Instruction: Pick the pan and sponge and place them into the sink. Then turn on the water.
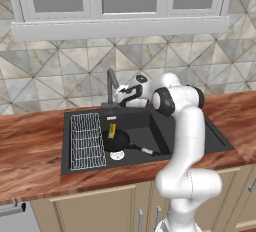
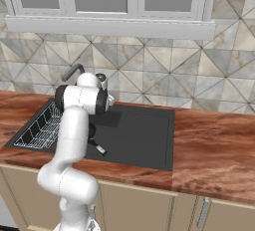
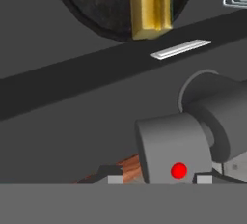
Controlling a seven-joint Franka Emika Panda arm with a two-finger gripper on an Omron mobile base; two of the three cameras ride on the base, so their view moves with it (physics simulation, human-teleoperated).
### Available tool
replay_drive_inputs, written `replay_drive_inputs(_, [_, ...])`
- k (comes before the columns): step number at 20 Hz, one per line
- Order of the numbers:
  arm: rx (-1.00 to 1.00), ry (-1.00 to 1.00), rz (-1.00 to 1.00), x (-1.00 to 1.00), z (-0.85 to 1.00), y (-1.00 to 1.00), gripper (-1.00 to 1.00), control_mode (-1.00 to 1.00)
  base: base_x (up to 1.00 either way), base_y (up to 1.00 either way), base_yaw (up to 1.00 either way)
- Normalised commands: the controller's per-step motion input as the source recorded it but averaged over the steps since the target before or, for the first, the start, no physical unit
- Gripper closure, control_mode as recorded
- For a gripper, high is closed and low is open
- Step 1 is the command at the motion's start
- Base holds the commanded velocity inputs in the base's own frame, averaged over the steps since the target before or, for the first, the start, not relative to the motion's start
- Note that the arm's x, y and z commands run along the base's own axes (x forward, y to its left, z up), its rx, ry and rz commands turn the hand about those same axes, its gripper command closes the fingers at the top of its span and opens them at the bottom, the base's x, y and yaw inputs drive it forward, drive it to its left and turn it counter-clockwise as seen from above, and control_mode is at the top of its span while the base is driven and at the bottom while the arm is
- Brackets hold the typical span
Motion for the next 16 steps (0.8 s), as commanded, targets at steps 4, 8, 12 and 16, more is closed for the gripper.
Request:
replay_drive_inputs(4, [0.04, 0.06, -0.05, -0.13, -0.4, -0.59, 1.0, -1.0, 0.0, 0.0, 0.0])
replay_drive_inputs(8, [0.03, 0.05, -0.05, -0.17, -0.43, -0.57, 1.0, -1.0, 0.0, 0.0, 0.0])
replay_drive_inputs(12, [0.03, 0.05, -0.05, -0.2, -0.47, -0.54, 1.0, -1.0, 0.0, 0.0, 0.0])
replay_drive_inputs(16, [0.03, 0.04, -0.05, -0.21, -0.47, -0.54, 1.0, -1.0, 0.0, 0.0, 0.0])
